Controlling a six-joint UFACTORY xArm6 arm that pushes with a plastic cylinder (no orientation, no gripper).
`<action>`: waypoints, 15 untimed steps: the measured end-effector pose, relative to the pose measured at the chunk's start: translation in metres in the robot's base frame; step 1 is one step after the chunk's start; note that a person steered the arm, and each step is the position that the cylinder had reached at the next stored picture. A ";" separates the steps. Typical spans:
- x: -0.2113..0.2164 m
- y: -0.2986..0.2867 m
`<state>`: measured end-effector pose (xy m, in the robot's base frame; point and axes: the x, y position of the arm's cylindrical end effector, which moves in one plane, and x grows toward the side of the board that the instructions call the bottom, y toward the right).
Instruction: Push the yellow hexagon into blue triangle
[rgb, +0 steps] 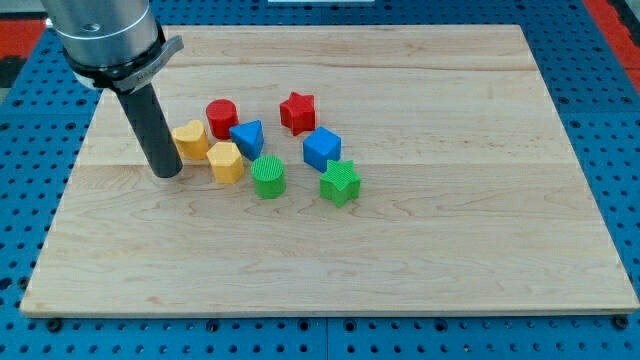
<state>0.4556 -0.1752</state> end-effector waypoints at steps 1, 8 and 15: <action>0.003 0.000; 0.018 0.049; 0.024 0.074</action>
<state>0.4793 -0.1012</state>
